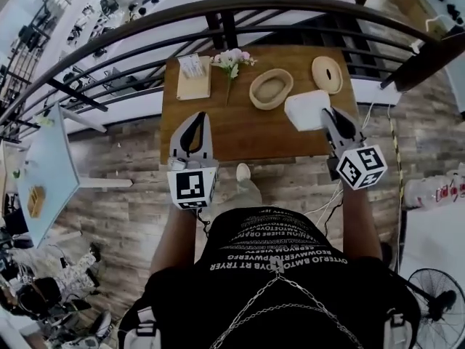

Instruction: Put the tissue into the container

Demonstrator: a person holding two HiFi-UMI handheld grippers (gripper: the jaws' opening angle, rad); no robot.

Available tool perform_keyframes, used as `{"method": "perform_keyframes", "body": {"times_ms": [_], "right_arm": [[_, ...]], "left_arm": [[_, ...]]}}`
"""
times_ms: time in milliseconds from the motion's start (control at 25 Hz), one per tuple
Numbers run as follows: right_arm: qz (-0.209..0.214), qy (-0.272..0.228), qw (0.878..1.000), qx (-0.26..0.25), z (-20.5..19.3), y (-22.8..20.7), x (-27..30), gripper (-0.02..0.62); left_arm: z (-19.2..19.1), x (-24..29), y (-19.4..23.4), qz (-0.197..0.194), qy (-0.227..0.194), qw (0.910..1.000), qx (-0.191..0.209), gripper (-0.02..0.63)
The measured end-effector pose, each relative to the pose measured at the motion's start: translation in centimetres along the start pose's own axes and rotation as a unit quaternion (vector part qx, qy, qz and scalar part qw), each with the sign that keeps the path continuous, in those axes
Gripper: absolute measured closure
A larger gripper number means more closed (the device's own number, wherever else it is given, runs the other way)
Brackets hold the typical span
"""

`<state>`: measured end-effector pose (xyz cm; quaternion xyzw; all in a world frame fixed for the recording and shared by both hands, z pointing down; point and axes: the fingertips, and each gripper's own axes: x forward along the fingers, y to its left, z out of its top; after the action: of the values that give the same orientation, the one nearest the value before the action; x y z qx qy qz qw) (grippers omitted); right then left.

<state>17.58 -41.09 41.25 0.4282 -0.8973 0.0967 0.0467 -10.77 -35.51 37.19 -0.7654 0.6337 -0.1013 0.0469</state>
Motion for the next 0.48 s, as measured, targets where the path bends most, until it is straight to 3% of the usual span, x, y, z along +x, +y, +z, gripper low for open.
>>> {"method": "perform_keyframes", "body": {"times_ms": [280, 480], "right_arm": [[-0.017, 0.020, 1.000, 0.010, -0.3, -2.9, 7.1, 0.543], [-0.021, 0.059, 0.998, 0.012, -4.2, -6.0, 13.0, 0.543]], "left_arm": [[-1.1, 7.4, 2.6, -0.031, 0.013, 0.9994, -0.001, 0.577], [-4.0, 11.4, 4.2, -0.038, 0.041, 0.9984, -0.008, 0.577]]}}
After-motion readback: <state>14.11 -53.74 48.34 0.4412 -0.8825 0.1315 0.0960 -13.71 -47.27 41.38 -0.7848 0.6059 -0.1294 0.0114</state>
